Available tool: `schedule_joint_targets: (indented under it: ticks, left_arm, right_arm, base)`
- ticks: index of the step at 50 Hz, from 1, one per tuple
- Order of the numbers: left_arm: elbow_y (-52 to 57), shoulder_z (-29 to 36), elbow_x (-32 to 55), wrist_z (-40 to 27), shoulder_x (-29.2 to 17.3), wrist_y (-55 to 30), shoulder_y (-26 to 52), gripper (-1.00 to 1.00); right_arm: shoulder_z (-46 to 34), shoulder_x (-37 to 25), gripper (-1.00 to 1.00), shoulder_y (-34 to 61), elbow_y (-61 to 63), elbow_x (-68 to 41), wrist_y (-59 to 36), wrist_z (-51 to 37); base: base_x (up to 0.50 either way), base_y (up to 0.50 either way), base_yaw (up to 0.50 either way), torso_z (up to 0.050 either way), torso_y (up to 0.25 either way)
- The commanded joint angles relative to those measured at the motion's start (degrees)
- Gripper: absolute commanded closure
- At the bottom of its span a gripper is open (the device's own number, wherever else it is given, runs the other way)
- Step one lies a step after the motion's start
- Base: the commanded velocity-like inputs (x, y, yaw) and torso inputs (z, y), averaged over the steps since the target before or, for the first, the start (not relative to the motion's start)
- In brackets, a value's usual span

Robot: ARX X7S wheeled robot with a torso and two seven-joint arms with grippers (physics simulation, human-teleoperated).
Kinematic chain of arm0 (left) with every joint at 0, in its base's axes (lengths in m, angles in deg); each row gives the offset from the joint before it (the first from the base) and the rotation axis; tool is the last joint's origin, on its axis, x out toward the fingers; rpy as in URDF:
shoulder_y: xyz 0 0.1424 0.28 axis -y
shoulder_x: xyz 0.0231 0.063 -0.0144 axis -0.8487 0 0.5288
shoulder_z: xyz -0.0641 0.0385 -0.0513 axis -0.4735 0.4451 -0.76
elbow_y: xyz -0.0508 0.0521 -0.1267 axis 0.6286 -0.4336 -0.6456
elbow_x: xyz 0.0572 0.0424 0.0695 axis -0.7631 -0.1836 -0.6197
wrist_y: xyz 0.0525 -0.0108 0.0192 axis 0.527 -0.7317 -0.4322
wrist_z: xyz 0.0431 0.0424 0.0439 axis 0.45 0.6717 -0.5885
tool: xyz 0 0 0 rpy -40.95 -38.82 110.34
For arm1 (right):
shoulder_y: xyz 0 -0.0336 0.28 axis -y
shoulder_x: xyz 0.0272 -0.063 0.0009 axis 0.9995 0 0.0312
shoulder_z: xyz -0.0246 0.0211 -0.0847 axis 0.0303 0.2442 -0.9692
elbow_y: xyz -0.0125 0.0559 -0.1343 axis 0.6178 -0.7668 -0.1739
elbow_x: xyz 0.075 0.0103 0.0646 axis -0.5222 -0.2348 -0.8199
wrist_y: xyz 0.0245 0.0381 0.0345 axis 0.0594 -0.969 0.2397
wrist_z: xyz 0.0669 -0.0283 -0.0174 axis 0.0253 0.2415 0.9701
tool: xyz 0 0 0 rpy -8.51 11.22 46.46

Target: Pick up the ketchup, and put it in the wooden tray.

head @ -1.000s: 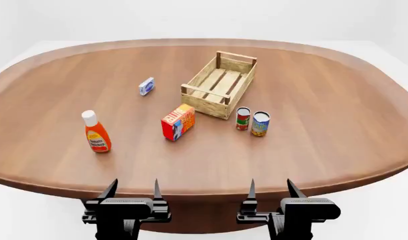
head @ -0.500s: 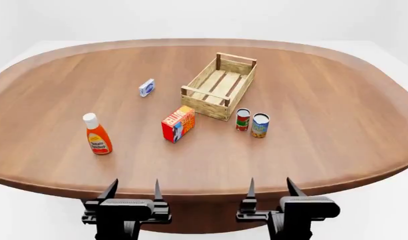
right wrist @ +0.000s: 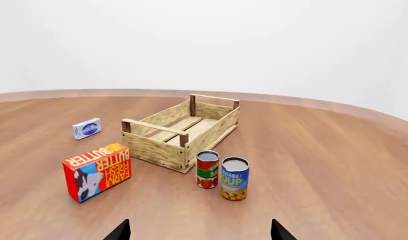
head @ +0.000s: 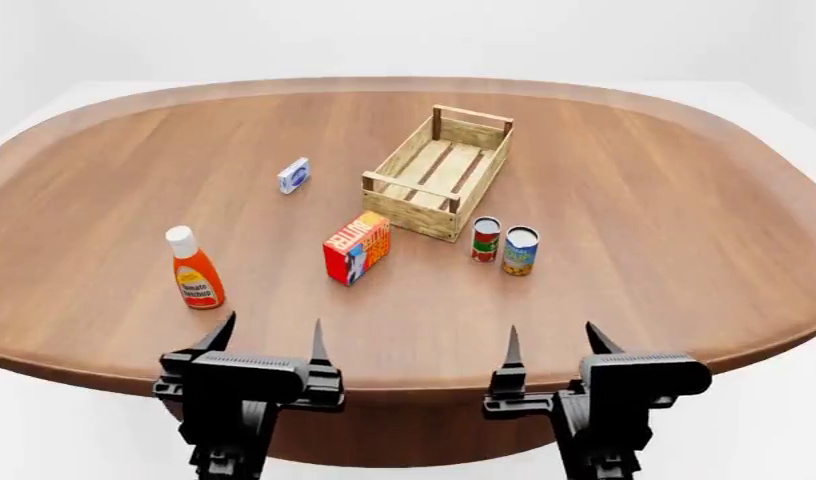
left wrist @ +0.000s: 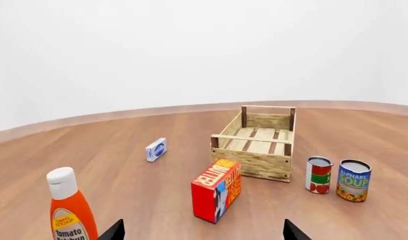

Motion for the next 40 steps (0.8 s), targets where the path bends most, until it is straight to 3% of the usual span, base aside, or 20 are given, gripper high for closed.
schedule_joint_targets:
  ticks: [1,26,40]
  left_arm:
    - [5.98,0.83,1.71,0.98,-1.86,-7.02,3.85,-1.00]
    - [17.00,-3.34,12.92,5.93,-7.13,-34.85,24.11,-1.00]
    - [15.54,-4.71,16.32,8.17,-9.31,-41.98,35.94,-1.00]
  right_arm:
    - [0.22,-3.28,-1.00,3.25,9.46,-2.36,-12.45,0.23]
    - [4.32,-8.76,-1.00,24.83,24.64,-13.67,-48.00,2.76]
    - [8.18,-10.50,-1.00,39.47,24.19,-19.32,-63.10,4.88]
  base:
    - [0.00,0.00,0.00,0.000,0.000]
    - [0.00,0.00,0.00,0.000,0.000]
    - [0.00,0.00,0.00,0.000,0.000]
